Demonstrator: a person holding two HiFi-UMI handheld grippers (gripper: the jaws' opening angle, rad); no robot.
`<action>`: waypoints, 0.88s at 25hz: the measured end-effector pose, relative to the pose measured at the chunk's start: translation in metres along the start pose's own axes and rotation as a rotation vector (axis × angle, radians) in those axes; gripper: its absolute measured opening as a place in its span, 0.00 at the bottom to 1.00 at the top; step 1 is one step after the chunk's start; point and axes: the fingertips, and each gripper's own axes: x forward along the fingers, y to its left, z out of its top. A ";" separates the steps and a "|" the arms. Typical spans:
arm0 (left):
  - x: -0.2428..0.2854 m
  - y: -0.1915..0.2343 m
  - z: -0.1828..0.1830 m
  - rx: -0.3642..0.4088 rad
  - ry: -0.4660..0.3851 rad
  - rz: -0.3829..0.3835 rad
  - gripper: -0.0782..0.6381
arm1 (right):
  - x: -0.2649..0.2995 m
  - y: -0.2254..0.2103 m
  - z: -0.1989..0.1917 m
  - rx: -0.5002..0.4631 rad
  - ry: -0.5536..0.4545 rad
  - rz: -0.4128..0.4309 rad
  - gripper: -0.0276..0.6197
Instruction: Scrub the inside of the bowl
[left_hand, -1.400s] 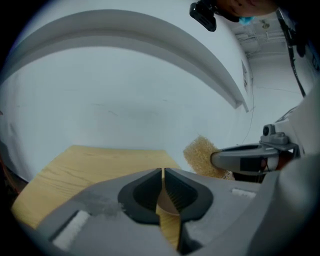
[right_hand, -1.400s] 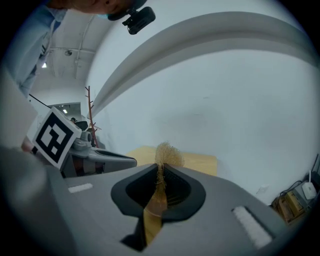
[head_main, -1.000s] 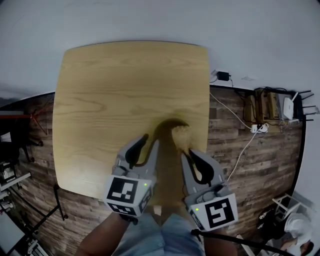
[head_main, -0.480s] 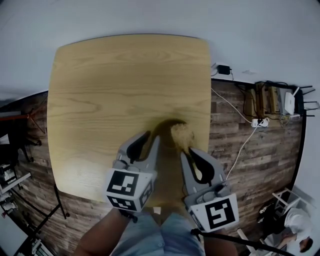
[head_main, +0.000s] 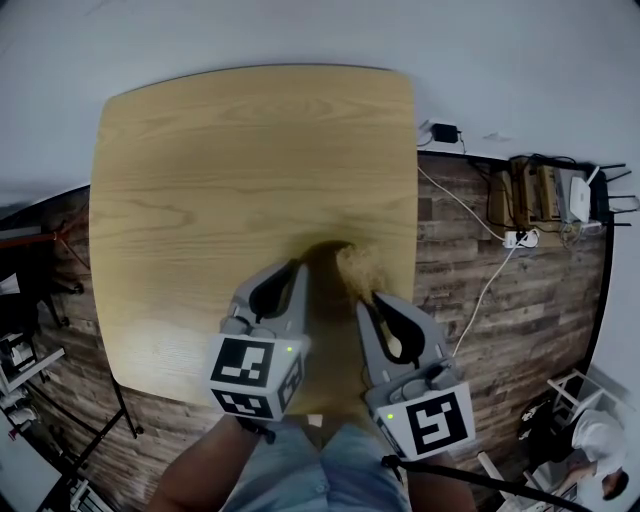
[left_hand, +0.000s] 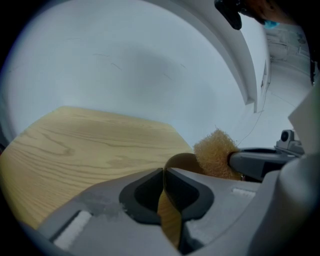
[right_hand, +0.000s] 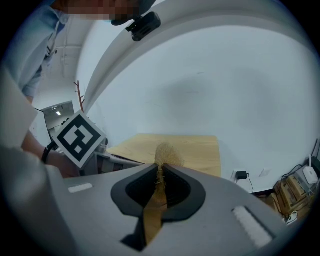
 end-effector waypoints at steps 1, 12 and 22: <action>0.000 0.000 0.001 0.003 0.000 0.002 0.16 | 0.001 0.001 -0.002 0.000 0.005 0.004 0.09; -0.008 -0.016 0.024 0.156 -0.020 0.034 0.15 | 0.012 -0.005 -0.015 -0.069 0.138 -0.028 0.09; -0.006 -0.023 0.026 0.172 -0.025 -0.006 0.15 | 0.039 0.000 -0.035 -0.032 0.204 0.030 0.08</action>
